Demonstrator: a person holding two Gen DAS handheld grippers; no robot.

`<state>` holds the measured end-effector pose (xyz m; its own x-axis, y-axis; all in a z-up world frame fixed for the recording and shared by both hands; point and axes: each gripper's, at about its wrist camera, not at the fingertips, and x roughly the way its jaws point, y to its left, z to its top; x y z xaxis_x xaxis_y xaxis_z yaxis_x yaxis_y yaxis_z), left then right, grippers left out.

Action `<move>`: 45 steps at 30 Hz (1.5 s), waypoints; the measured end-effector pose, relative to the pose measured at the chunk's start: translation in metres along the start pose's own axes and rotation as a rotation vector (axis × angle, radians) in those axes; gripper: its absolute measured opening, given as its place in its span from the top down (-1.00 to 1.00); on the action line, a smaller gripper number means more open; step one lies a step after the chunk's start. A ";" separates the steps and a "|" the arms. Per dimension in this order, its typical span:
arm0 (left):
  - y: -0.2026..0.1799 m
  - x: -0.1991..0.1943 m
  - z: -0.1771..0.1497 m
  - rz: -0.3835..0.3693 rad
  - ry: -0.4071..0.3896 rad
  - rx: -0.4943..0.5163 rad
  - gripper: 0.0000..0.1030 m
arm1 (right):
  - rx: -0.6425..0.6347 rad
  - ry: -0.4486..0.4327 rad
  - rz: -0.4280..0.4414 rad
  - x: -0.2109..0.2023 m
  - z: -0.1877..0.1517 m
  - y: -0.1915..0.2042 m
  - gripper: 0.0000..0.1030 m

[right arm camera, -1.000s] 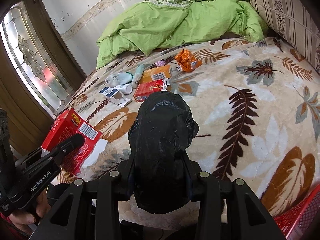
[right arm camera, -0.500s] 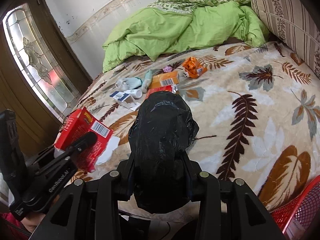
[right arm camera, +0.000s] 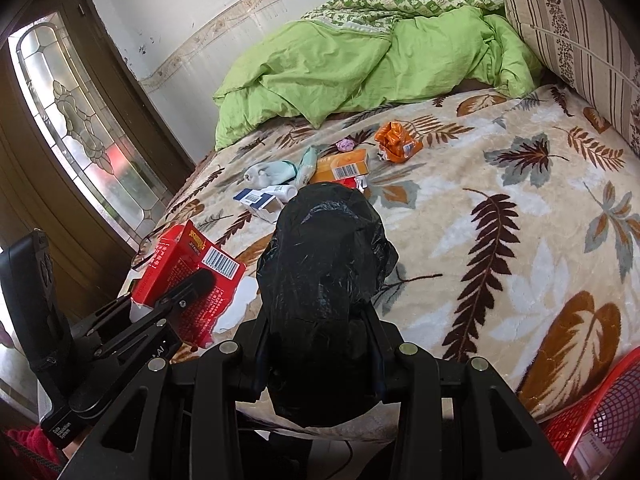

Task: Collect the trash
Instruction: 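Hold the red carton in the left tool while the right tool holds the black bag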

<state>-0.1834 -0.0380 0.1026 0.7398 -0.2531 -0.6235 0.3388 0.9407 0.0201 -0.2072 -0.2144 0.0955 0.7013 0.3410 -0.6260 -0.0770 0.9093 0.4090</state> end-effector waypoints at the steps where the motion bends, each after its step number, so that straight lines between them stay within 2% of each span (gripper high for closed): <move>1: 0.000 0.000 0.000 -0.001 0.001 -0.002 0.75 | 0.000 0.000 0.000 0.000 0.000 0.000 0.19; 45: -0.005 -0.001 0.000 -0.006 0.002 0.000 0.75 | 0.031 0.003 0.018 -0.001 -0.003 -0.004 0.19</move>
<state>-0.1851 -0.0423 0.1031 0.7365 -0.2582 -0.6253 0.3434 0.9390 0.0168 -0.2094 -0.2176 0.0926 0.6977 0.3584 -0.6202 -0.0678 0.8950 0.4410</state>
